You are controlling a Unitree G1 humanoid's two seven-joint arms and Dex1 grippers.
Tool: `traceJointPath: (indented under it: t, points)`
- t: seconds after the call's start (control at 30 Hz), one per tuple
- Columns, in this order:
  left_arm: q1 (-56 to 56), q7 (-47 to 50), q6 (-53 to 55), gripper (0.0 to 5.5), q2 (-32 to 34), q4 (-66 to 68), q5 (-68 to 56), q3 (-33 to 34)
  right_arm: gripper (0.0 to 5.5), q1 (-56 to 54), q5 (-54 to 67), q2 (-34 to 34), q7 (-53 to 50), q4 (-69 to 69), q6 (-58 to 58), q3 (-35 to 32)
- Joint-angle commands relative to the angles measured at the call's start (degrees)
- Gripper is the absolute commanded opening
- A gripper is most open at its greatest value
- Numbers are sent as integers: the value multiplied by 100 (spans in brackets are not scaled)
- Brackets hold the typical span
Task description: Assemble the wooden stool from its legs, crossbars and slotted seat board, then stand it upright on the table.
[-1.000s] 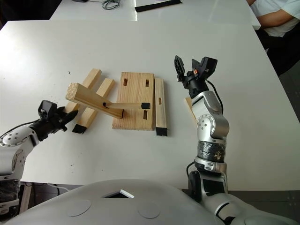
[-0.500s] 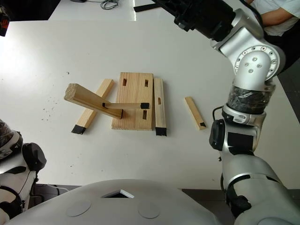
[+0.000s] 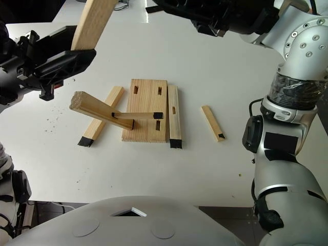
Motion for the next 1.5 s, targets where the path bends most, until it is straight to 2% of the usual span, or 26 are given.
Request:
traceJointPath:
  t: [0.03,0.27,0.67,1.1,1.13,1.23,1.43,1.5]
  points:
    - [208,-189,-84,202,83,-105,138,-127,401,-277,171,-71,-29,80,128,-116]
    - [373,-307,-175,202,77,-118,305,-193,401,-367,367,-129,-78,61,270,-231]
    - [519,-467,-296,202,148,-84,499,-264,213,-280,392,-151,-58,242,298,-275]
    - [209,22,-300,202,-29,298,576,-390,207,58,213,118,-600,60,-102,-455]
    - [165,76,-286,239,-42,373,587,-381,206,85,141,136,-660,29,-205,-466]
    - [102,175,-335,290,-45,684,723,-322,204,217,-73,124,-710,-32,-452,-441]
    - [-19,269,-469,376,72,1139,1019,-118,204,298,-491,89,-940,124,-973,-591]
    - [59,250,-687,384,139,1341,1373,-81,204,333,-983,50,-1083,302,-1461,-562]
